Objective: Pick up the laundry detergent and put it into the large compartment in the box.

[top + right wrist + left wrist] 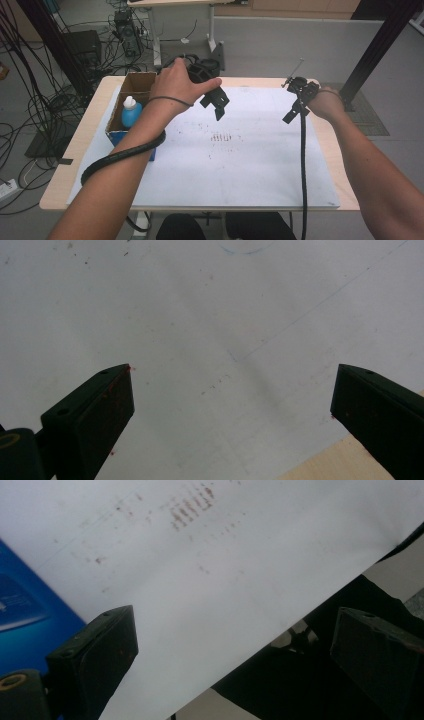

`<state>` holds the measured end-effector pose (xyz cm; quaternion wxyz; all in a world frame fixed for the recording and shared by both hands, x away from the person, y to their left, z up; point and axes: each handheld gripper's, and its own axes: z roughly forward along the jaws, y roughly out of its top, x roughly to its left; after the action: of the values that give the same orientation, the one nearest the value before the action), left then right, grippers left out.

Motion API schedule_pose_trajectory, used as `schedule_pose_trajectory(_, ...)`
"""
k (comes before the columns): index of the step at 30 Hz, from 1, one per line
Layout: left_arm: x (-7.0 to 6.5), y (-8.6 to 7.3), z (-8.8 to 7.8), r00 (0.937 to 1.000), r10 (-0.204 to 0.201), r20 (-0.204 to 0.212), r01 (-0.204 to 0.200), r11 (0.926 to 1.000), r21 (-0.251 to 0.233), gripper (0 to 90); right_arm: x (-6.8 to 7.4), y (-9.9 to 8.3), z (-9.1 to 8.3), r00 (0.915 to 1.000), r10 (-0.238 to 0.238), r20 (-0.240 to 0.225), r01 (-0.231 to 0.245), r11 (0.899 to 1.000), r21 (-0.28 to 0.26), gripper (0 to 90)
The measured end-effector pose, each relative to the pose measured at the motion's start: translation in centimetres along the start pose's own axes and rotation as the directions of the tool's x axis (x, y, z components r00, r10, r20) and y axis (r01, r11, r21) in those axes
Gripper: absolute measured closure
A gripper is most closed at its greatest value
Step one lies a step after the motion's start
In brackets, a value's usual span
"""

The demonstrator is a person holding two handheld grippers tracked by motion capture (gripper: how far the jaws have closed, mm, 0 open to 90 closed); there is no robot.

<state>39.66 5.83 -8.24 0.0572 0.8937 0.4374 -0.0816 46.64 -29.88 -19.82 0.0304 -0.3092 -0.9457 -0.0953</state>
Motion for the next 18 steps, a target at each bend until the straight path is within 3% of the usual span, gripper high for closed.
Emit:
schedule_pose_trajectory(8, -2.4, 1.3, 1.3, 0.9976, 0.068, 0.017, -0.068, 0.9976, 0.015, 5.2, 0.1, 0.1, 0.3, 1.0000, 0.000, -0.002, 0.000, 1.000, 0.002, 3.7)
schedule_pose_trajectory(18, -4.8, 2.8, 4.7, 0.9933, 0.115, 0.013, -0.115, 0.9917, 0.057, 5.2, 0.2, 0.1, 0.5, 1.0000, -0.002, -0.002, 0.002, 1.000, 0.005, 3.7)
